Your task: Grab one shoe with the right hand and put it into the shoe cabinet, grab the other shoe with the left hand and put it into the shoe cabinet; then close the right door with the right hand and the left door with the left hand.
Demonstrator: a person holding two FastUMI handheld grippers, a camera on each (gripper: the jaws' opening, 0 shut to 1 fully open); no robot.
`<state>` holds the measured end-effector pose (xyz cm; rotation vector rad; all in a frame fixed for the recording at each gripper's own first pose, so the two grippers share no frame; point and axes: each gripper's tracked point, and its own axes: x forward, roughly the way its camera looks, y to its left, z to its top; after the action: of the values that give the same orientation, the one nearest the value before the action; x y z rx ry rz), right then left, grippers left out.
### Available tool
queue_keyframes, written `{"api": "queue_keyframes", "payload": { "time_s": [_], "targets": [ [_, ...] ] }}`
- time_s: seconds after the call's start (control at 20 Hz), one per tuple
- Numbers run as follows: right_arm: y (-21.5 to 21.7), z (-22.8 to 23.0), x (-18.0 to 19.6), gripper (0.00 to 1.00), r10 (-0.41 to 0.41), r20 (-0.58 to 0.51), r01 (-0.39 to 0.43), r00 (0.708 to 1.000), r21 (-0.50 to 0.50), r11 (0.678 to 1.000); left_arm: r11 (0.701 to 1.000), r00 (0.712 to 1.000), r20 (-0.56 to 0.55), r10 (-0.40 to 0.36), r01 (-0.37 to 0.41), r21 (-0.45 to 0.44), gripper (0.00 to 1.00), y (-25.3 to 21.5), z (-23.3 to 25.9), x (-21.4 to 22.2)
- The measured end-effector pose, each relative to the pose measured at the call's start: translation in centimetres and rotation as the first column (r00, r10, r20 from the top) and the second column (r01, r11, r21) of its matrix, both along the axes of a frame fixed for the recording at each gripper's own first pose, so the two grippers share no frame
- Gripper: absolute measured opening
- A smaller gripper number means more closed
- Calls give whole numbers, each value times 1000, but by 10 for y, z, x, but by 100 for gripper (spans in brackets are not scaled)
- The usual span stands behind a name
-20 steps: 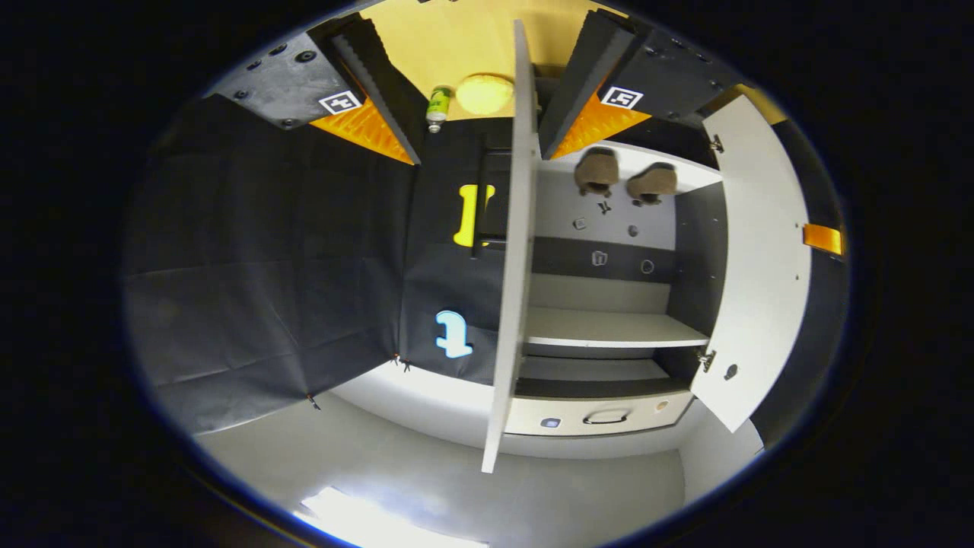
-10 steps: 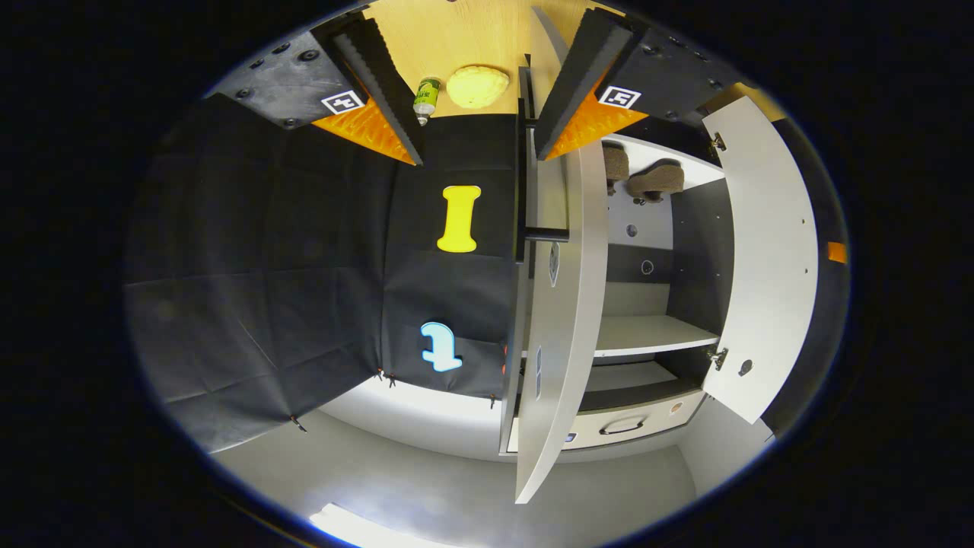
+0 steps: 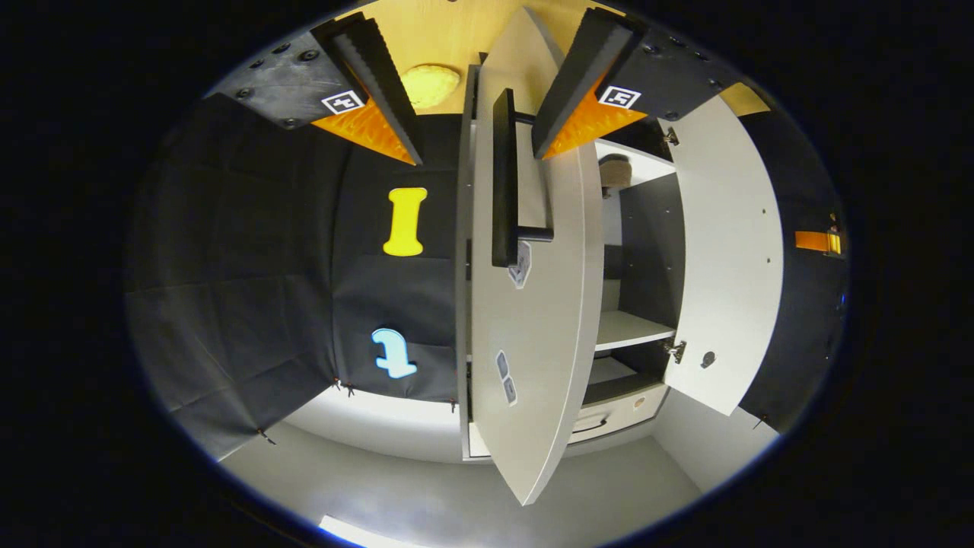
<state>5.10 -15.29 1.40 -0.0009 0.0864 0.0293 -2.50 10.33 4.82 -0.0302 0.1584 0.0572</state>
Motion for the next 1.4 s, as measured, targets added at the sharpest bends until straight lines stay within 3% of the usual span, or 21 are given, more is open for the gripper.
{"api": "queue_keyframes", "payload": {
  "time_s": [0.2,0.55,0.75,1.05,1.4],
  "targets": [
    [31,-6,18,96,53,0,-53,999,8,999,1000,1000,-10,11,-11,2,95,3,-3,-2],
    [53,-8,35,96,76,-7,-76,997,27,997,998,998,-10,69,-69,-14,97,22,-4,-18],
    [91,-13,36,96,155,-10,-155,988,55,986,995,995,-4,96,-96,-15,95,37,-7,-17],
    [97,-18,26,98,159,-20,-159,987,-6,987,990,990,-13,139,-140,-30,95,64,-19,-3],
    [82,-24,15,98,110,-44,-109,993,33,994,990,990,-28,138,-138,-6,95,75,-37,29]
  ]
}}
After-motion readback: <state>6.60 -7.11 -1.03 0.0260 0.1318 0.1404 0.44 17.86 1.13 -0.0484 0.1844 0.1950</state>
